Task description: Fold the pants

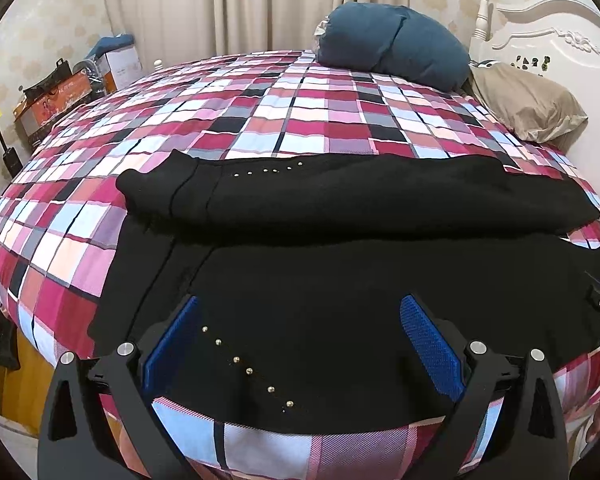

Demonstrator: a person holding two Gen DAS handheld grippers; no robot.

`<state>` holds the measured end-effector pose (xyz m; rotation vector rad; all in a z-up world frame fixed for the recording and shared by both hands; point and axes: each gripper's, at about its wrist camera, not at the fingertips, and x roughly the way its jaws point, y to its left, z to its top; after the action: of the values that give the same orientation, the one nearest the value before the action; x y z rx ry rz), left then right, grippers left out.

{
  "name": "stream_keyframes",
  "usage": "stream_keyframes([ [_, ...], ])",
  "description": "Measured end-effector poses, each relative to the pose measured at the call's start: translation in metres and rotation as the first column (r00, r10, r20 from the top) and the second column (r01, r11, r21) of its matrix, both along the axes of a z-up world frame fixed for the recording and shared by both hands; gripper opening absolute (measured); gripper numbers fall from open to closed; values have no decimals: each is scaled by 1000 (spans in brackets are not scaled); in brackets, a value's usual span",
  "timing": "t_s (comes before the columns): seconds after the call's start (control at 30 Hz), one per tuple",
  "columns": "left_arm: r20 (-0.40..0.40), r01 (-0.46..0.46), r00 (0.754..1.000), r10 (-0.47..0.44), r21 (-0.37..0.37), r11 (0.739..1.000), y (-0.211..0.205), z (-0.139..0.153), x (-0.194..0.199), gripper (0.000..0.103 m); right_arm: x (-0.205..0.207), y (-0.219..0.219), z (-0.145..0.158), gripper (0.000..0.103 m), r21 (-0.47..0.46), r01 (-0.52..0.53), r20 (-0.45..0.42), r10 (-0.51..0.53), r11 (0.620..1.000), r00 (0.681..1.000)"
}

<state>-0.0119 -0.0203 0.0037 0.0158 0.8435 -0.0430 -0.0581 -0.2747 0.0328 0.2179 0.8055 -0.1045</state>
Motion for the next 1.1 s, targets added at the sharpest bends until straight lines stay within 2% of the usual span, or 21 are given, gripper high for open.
stream_keyframes([
  [1.1,-8,7,1000,-7,-6,1000,-2,-2,4,98,0,0,-6,101,-9,-5,-13,5,1000,1000],
])
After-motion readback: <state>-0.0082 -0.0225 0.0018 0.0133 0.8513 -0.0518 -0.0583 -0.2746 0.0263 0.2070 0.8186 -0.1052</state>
